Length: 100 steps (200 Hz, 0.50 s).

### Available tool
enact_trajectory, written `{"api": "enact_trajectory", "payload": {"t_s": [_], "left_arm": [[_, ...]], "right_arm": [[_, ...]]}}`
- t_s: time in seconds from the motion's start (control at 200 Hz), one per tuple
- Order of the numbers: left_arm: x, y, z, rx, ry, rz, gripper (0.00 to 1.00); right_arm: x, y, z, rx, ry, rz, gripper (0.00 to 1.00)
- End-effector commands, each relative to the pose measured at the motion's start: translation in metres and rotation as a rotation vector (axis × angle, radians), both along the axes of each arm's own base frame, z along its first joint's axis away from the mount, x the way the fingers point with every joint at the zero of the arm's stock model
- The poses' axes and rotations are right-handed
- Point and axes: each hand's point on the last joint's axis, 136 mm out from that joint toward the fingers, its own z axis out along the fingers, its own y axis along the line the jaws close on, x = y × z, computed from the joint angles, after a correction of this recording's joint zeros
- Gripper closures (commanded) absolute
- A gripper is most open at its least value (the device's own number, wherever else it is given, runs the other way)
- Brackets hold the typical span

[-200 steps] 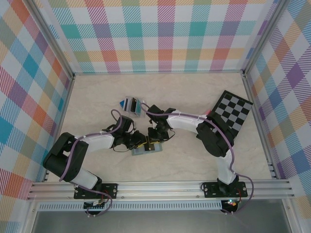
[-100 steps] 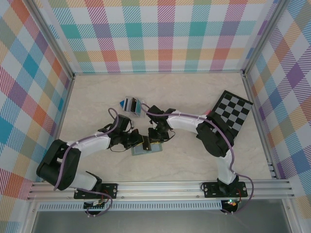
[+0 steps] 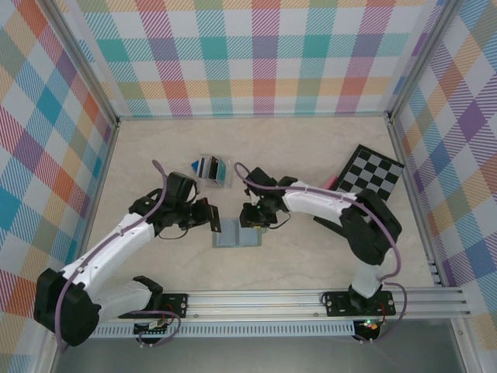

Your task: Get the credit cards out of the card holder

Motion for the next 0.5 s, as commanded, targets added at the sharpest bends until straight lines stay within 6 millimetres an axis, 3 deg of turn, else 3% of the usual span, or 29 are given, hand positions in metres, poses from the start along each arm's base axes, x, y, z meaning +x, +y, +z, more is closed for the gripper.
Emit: {"api": "enact_trajectory", "payload": {"t_s": [0.0,0.22,0.375,0.495], "left_arm": [[-0.002,0.028,0.020,0.130,-0.042,0.029,1.00],[0.021,0.033,0.062,0.187,-0.172,0.027,1.00],[0.052,0.027,0.072,0.232,-0.237,-0.019,1.00],[0.086,0.021,0.068,0.277,-0.240,-0.044,1.00]], "right_arm": [[0.008,0.003,0.044,0.095,-0.087,-0.011,0.56],[0.018,-0.019,0.075,0.112,-0.158,-0.098,0.23],[0.031,-0.041,0.083,0.075,-0.198,-0.152,0.01],[0.047,-0.057,0.082,0.055,-0.213,-0.202,0.00]]}}
